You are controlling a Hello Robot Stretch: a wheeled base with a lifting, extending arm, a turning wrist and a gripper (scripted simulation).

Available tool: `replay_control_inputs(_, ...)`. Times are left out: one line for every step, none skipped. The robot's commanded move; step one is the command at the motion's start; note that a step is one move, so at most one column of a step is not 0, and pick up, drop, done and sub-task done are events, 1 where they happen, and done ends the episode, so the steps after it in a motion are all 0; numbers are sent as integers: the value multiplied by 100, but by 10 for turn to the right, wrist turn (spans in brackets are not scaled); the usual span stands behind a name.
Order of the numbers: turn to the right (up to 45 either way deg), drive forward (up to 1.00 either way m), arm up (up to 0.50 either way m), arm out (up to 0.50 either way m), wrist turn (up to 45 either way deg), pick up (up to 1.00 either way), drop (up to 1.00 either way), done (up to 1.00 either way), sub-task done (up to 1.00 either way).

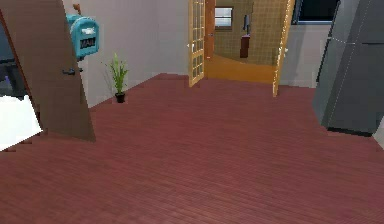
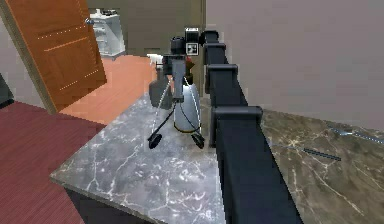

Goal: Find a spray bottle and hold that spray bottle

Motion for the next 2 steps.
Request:
replay_control_inputs(0, 0, 0, 0, 450, 0, 0, 0, 0)
replay_control_inputs(0, 0, 0, 0, 450, 0, 0, 0, 0)
